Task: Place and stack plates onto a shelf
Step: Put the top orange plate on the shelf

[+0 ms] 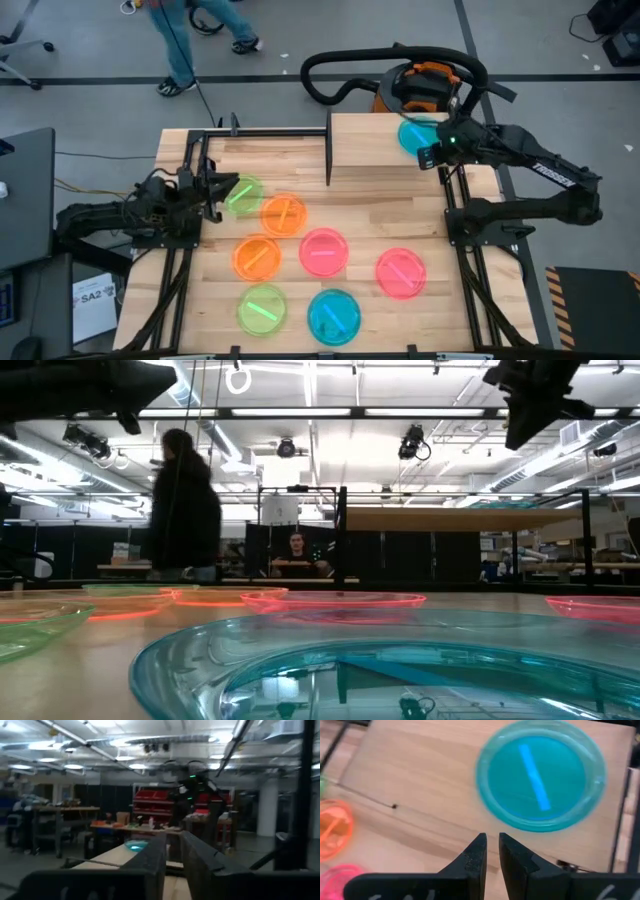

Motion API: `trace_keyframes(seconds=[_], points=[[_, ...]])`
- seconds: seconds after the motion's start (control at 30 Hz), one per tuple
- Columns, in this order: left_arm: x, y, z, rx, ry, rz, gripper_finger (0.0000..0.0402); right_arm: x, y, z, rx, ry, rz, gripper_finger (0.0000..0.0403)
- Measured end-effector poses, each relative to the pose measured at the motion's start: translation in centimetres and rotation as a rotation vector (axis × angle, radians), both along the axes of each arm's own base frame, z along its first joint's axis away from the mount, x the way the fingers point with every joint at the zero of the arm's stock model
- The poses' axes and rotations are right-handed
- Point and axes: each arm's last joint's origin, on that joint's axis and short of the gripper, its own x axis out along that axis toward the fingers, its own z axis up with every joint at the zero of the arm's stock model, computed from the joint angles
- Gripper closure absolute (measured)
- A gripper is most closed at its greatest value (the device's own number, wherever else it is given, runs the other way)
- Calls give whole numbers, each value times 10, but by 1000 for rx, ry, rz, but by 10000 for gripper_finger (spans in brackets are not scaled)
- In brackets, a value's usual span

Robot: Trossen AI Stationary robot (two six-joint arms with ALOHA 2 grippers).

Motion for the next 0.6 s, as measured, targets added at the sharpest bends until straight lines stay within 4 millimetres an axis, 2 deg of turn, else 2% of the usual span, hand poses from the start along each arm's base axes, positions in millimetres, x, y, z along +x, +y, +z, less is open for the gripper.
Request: trace_keyframes(seconds=[0.17,0.27,0.4,0.6], points=[[20,5,16,-138,101,64,283,21,14,-13,-31,-74,115,346],[37,7,25,-192,221,63,264,35,23,-23,-47,-137,193,346],[61,12,36,-271,413,82,256,49,34,-35,-62,-216,277,346],[96,27,51,-370,670,149,255,59,51,-49,-77,-261,394,346]])
